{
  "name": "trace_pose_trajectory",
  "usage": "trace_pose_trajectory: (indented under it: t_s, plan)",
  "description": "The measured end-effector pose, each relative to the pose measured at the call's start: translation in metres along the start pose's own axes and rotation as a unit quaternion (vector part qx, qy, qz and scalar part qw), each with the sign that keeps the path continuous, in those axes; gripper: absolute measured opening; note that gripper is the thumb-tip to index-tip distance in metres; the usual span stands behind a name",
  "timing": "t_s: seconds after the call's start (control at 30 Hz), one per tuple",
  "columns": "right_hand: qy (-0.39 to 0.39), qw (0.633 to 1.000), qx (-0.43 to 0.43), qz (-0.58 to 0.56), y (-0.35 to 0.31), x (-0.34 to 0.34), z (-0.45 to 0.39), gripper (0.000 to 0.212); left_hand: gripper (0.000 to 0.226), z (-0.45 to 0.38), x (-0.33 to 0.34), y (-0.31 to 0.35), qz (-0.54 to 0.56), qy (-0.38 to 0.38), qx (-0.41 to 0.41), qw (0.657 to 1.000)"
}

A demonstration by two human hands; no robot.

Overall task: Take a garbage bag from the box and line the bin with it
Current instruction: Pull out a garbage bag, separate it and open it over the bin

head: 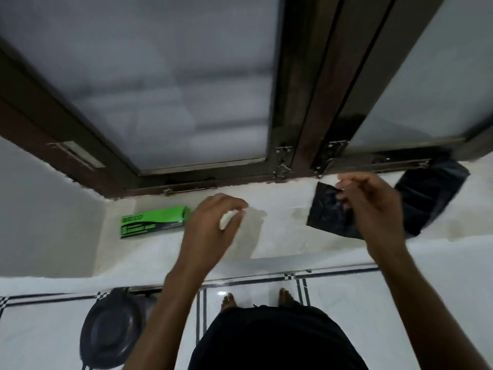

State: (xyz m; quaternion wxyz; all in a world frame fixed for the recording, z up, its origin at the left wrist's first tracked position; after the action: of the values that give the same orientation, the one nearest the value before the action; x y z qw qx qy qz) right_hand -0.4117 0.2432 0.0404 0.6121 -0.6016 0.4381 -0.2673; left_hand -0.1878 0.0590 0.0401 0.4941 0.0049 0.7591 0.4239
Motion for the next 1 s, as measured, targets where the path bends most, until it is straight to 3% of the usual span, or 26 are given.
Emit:
trace_pose_trajectory:
  t_s: [0.13, 0.23, 0.4, 0.5, 0.57, 0.67, 0.8, 1.0]
  plan:
    - [0.176, 0.977, 0.024, 0.117, 0.041, -0.096, -0.022, 0.013, 0.013, -0.02, 0.06, 0.064, 0.051, -0.075, 0.06, 0.994]
    - [0.243, 0.932, 0.04, 0.265, 0.079, -0.16, -0.042, 0.025, 0.013, -0.028, 0.093, 0.103, 0.088, -0.122, 0.088, 0.985]
    - [0.174, 0.866, 0.106, 0.457, 0.139, -0.207, -0.091, 0.055, 0.014, -0.032, 0.13, 0.139, 0.1, -0.163, 0.091, 0.977]
    - [0.156, 0.855, 0.091, 0.486, 0.147, -0.214, -0.11, 0.052, 0.014, -0.029, 0.142, 0.151, 0.091, -0.169, 0.077, 0.978]
    - [0.153, 0.854, 0.074, 0.492, 0.149, -0.218, -0.12, 0.038, 0.015, -0.023, 0.148, 0.158, 0.092, -0.171, 0.063, 0.979]
    - [0.173, 0.879, 0.041, 0.442, 0.141, -0.223, -0.12, 0.022, 0.016, -0.015, 0.152, 0.16, 0.096, -0.173, 0.04, 0.979]
    - [0.142, 0.978, 0.0, 0.155, 0.098, -0.205, -0.073, 0.012, 0.016, -0.01, 0.152, 0.165, 0.151, -0.171, -0.009, 0.974]
    - [0.015, 1.0, -0.003, -0.02, 0.03, -0.139, 0.043, 0.028, 0.017, 0.008, 0.151, 0.178, 0.295, -0.236, -0.122, 0.918]
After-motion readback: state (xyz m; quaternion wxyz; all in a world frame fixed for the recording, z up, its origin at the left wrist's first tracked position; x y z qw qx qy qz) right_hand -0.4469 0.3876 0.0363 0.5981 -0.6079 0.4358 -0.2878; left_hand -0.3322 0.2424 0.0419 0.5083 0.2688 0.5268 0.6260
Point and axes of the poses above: each hand's wrist, its own z-axis away from the middle knuckle, its own x-axis out of the palm, y = z × x, the point moved 5 cm from there along -z, towards the middle knuckle, and after that the axes turned 5 degrees about -x, right-handed, at the moved point
